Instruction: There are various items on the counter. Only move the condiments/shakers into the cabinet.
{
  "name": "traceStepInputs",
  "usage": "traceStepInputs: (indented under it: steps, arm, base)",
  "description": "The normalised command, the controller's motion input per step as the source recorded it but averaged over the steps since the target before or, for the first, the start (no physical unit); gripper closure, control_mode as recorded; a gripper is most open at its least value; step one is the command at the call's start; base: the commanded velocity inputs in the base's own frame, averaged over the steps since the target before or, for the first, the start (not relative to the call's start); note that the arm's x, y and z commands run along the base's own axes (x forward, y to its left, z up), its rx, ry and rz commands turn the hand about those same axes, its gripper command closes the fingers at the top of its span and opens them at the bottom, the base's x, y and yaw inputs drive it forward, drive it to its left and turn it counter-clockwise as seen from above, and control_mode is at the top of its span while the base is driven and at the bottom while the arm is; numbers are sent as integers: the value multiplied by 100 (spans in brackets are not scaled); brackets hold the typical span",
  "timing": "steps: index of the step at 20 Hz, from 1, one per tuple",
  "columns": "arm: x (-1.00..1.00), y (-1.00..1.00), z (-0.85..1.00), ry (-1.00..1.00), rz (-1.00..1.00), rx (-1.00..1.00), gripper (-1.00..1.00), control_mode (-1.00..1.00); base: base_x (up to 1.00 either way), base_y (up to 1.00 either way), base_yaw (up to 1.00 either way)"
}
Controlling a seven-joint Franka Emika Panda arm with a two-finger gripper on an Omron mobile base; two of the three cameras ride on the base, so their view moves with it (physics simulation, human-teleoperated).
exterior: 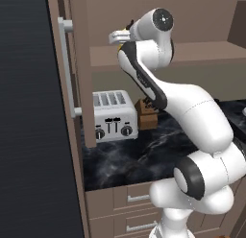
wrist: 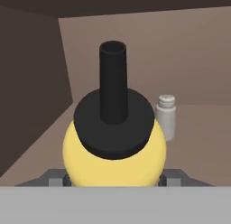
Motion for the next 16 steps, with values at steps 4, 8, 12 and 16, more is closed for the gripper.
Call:
traceStepInputs:
  steps: [4, 8, 12, 16]
  arm:
    - [10, 0, 0, 0, 0, 0, 100, -100]
    - [15, 0, 0, 0, 0, -1, 100, -100]
    - [11, 0, -11, 3, 0, -2, 100, -100]
    - [9, 0, -29, 7, 0, -5, 100, -100]
  base:
    - [0, 0, 0]
    - [0, 0, 0]
    - [0, 0, 0]
    - [0, 0, 0]
